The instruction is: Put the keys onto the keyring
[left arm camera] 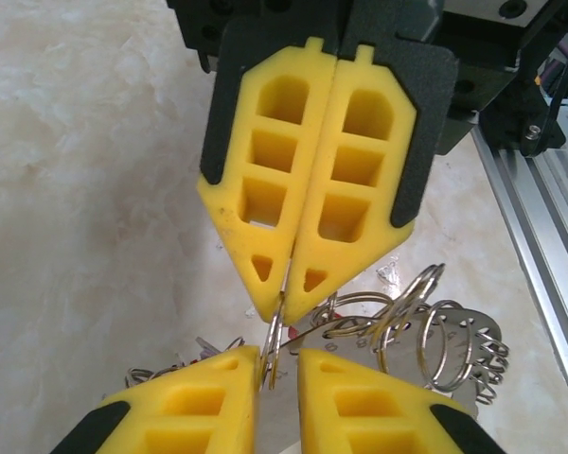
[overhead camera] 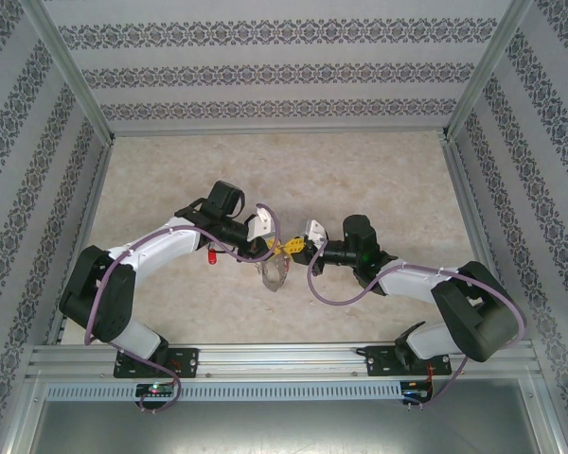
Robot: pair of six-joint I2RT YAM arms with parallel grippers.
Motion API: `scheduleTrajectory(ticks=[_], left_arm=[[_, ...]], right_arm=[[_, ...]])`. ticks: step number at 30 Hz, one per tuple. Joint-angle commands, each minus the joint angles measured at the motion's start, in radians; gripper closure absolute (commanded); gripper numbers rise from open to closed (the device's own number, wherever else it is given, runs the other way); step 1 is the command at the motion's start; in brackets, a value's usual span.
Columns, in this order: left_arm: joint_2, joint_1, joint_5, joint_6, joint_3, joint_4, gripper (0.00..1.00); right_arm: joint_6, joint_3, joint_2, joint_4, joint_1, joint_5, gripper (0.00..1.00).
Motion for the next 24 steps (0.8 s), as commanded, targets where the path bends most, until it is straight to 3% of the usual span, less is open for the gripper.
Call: scheduleTrajectory(ticks=[1, 4, 6, 11, 17, 24], left_arm=[[-0.023, -0.009, -0.002, 0.025, 0.019, -0.021, 0.87], [-0.032, -0.009, -0.005, 0.024, 0.019, -0.019, 1.00], [-0.040, -0.010, -0.012, 0.023, 0.020, -0.018, 1.00], [-0.069, -0.010, -0.035, 0.023, 0.017, -0.024, 1.00], [-0.086, -0.030, -0.136, 0.051, 0.050, -0.106, 1.00], [-0.101, -0.051, -0.254, 0.076, 0.123, -0.242, 1.00]], right_arm=[[-0.005, 0.031, -0.001, 0.041, -0.008, -0.042, 1.00], [-0.016, 0.038, -0.003, 0.004, -0.007, -0.040, 1.00], [-0.034, 0.045, -0.011, -0.031, -0.005, -0.027, 1.00], [-0.108, 0.080, -0.050, -0.178, 0.004, 0.017, 0.87], [-0.235, 0.134, -0.116, -0.375, 0.040, 0.135, 0.78], [-0.361, 0.220, -0.181, -0.601, 0.054, 0.210, 0.78]])
